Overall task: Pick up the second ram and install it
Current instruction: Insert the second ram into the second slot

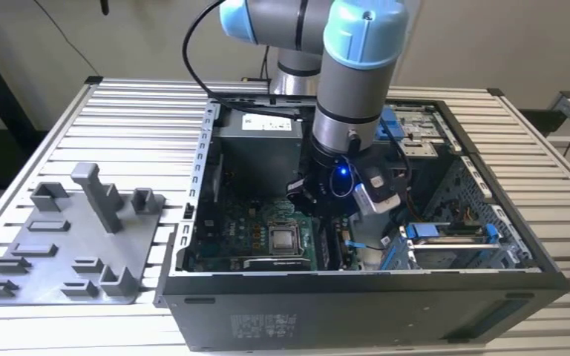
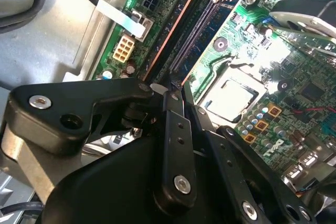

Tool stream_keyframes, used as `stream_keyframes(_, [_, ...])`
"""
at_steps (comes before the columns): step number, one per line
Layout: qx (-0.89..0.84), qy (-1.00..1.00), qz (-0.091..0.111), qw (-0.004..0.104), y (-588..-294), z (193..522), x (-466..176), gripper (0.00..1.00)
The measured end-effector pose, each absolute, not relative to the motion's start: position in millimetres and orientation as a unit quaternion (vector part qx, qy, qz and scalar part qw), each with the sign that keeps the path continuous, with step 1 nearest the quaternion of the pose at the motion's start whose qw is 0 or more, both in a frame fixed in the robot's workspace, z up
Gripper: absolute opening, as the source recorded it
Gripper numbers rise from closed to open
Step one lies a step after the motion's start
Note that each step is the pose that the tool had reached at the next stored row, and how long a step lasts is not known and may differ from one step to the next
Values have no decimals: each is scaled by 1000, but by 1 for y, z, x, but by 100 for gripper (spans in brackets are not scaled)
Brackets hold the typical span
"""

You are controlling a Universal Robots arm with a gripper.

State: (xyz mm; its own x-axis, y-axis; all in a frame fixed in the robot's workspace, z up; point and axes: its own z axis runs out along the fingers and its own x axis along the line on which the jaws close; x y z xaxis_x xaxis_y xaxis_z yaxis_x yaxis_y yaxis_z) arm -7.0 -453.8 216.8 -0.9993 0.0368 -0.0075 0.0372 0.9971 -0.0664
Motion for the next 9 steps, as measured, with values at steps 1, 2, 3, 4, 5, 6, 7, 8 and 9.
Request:
stream_keyframes(1, [19, 999, -33, 3, -454, 217, -7, 14])
stream_keyframes(2, [18, 999, -33, 3, -454, 217, -7, 14])
stream_keyframes(3, [18, 999, -33, 3, -454, 217, -7, 14])
stream_keyframes(4, [17, 999, -33, 3, -454, 217, -7, 14])
stream_keyframes(5, [16, 999, -33, 3, -454, 217, -7, 14])
stream_keyframes(6, [15, 999, -33, 3, -454, 217, -7, 14])
stream_keyframes(7, [14, 999, -33, 3, -454, 217, -7, 14])
stream_keyframes(8, [13, 999, -33, 3, -454, 217, -7, 14])
stream_keyframes(9, [13, 999, -33, 3, -454, 217, -7, 14])
